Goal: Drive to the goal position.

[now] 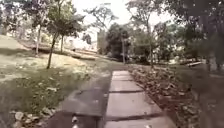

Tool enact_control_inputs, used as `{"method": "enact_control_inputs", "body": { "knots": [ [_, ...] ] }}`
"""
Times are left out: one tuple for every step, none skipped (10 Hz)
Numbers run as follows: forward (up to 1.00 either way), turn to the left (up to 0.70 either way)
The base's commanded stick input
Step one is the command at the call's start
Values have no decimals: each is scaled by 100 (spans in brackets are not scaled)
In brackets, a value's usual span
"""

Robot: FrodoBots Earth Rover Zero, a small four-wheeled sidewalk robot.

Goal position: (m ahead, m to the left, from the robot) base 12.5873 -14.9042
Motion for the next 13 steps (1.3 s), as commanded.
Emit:
{"method": "enact_control_inputs", "body": {
  "knots": [
    [100, -24],
    [100, -3],
    [100, 0],
    [100, 0],
    [100, 0],
    [100, 0],
    [100, 0],
    [100, 0],
    [100, 0],
    [100, 0],
    [100, 0],
    [100, 0],
    [100, 0]
  ]
}}
